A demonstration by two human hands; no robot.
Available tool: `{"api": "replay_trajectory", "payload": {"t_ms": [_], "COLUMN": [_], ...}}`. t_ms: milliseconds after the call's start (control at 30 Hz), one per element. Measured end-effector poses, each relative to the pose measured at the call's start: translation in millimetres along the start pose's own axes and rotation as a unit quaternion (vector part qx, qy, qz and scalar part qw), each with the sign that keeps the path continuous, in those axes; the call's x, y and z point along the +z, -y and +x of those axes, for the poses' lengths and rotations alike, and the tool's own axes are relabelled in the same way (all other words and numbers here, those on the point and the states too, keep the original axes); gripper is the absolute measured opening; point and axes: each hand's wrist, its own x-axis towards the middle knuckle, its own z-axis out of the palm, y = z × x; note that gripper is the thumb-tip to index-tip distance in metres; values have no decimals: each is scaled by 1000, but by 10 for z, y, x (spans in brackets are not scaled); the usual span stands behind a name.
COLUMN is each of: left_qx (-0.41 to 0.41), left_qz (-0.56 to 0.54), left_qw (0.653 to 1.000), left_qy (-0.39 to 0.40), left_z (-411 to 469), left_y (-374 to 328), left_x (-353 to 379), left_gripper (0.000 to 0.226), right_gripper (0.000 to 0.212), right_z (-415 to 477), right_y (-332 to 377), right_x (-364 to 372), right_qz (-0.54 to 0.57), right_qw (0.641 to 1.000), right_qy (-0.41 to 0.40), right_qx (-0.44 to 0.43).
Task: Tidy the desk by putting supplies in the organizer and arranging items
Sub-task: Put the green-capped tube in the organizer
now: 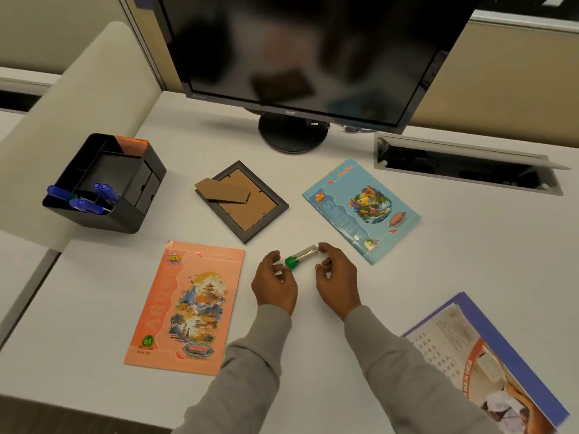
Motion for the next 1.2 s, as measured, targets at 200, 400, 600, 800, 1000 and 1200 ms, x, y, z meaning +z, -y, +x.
{"api": "replay_trajectory", "payload": {"t_ms": [200, 400, 600, 800, 1000, 1200], "left_qx": [-67, -84, -55, -30, -19, -8], "left_qz": [-26, -101, -167, -219, -260, -260], "left_qw": [997, 991, 984, 975, 965, 963], "left_qy": [-5, -23, -27, -36, -38, -68], "left_z": [-108, -149, -110, -60, 24, 233], "left_y": [-83, -135, -172, -290, -324, -293], "left_x": [91, 21, -109, -236, -344, -535], "left_gripper": [37, 27, 20, 20, 22, 19], "right_gripper": [49, 54, 70, 83, 80, 77], "right_z": [-41, -89, -76, -19, 102, 226], "right_y": [45, 109, 263, 477, 664, 894], "right_x": [35, 7, -69, -86, 26, 208], "right_qz": [6, 66, 94, 66, 72, 69], "right_qw": [1000, 997, 996, 996, 993, 991], "right_qy": [14, 10, 6, 18, 7, 24], "right_qx": [5, 29, 4, -53, -88, -113]}}
